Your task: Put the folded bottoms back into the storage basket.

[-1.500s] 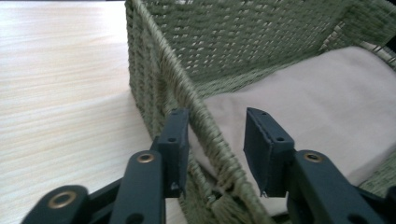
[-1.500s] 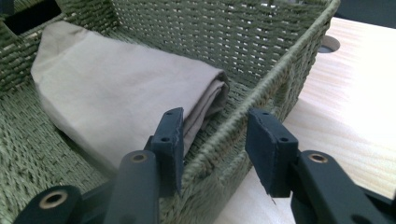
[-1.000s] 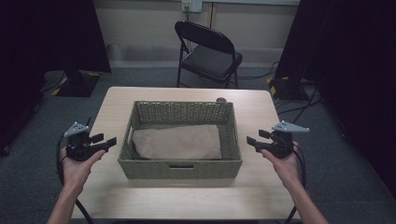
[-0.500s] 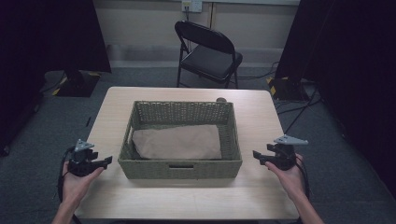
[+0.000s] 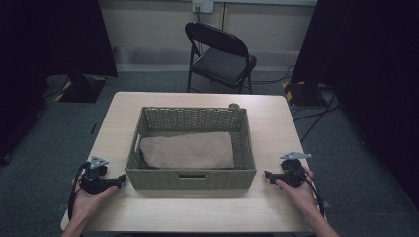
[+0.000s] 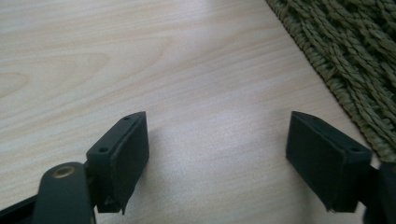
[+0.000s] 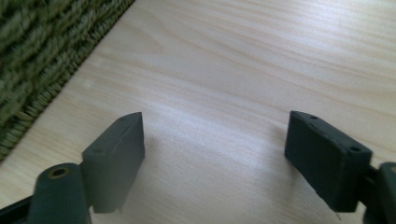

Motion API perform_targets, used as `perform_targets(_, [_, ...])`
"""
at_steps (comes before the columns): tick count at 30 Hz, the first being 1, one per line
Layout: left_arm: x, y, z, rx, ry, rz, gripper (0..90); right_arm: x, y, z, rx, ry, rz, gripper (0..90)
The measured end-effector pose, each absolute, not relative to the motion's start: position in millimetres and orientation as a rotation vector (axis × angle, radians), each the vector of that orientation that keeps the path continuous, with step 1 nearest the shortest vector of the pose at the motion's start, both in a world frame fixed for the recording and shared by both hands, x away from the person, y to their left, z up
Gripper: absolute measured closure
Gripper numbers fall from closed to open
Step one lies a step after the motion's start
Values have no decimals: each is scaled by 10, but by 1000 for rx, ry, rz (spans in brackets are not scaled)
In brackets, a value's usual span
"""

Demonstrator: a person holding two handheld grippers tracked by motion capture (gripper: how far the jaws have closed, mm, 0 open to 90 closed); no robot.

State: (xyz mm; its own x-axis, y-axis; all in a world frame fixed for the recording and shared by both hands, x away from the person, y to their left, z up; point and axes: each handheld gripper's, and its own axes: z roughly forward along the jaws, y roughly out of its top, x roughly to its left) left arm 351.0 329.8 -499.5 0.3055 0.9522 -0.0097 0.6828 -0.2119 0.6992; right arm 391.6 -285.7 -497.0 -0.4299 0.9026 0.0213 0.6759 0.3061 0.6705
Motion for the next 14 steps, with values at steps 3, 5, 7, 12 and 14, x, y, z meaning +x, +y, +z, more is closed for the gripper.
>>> perform_targets(3, [3503, 3302, -5026, 1958, 1432, 603, 173, 3872, -2809, -5022, 1384, 2176, 881, 152])
perform_targets(5, [3505, 3302, -5043, 1942, 1426, 613, 163, 3858, -2823, -5064, 1350, 2156, 935, 146])
perform_targets(7, [3508, 3305, -5057, 1932, 1417, 621, 153, 3859, -2828, -5071, 1350, 2148, 943, 147])
perform_targets(12, [3513, 3303, -5057, 1932, 1417, 622, 152, 3856, -2814, -5071, 1362, 2138, 936, 147])
perform_targets(14, [3513, 3305, -5058, 1934, 1413, 618, 147, 3856, -2814, -5071, 1362, 2137, 936, 147])
